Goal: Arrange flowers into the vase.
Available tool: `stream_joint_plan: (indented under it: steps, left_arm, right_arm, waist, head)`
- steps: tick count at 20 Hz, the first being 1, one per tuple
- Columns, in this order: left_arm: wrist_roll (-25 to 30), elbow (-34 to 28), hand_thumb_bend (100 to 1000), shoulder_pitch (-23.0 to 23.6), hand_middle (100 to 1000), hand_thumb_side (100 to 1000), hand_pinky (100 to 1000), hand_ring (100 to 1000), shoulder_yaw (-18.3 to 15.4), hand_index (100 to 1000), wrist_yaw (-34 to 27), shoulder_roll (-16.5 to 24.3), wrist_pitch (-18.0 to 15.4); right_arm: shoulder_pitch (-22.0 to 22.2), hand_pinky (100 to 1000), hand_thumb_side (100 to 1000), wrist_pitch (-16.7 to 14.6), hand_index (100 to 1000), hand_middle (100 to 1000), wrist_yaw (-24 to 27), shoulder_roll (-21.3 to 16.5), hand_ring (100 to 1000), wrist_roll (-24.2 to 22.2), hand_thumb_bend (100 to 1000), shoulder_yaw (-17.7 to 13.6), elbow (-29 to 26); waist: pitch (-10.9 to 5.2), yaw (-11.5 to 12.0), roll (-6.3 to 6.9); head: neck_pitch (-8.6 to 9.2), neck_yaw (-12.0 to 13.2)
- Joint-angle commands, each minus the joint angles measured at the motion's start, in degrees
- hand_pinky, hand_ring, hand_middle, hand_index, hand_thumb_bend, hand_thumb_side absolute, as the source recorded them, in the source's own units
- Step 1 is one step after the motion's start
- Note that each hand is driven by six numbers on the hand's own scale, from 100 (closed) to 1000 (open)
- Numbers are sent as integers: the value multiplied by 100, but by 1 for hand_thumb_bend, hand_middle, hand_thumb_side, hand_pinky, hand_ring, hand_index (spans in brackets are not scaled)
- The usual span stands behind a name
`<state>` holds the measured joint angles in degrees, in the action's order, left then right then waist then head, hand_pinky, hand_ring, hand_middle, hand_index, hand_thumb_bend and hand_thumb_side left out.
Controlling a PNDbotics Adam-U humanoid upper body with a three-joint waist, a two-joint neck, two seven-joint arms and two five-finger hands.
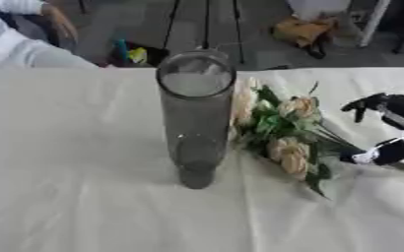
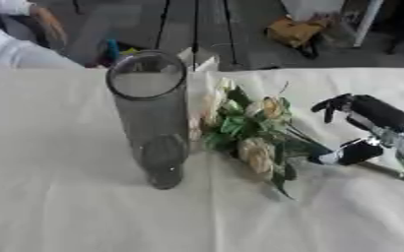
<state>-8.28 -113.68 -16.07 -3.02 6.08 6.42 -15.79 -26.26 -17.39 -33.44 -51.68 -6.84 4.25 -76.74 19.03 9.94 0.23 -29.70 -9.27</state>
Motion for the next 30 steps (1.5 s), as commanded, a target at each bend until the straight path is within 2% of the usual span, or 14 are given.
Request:
stream_joint_plan:
  steps: [1,9,17,26,30]
  left_arm:
    - [12,-91,100,-22,712,1000,543,590,44,868,-11,18,0]
    - [16,-91,100,-22,713,1000,543,590,49,867,16,-4,13]
    - [29,-91,100,-33,713,1000,542,589,61,867,34,-24,30]
    - [44,-91,100,-37,714,1000,543,589,67,867,43,-36,27]
    - [53,-91,100,-42,714,1000,543,589,69,867,49,-39,30]
  right_arm:
    - [-86,801,403,-18,841,562,-63,-129,796,-8,635,-95,51]
    - [-179,796,396,-99,845,563,-255,-68,793,-18,642,-109,434]
    - [-236,748,402,-165,748,520,-507,-7,752,233,599,-43,561]
    - [-263,699,412,-254,691,442,-632,64,687,541,556,12,716]
    - [-240,696,398,-278,685,436,-630,65,680,577,546,23,715]
  waist:
    - [-33,3,87]
    - [13,14,78]
    - [59,33,64]
    - [91,41,65]
    - [101,32,59]
  head:
    - [51,-24]
    - [101,-42]
    - [138,-53]
    - [123,-58]
    - [123,-54]
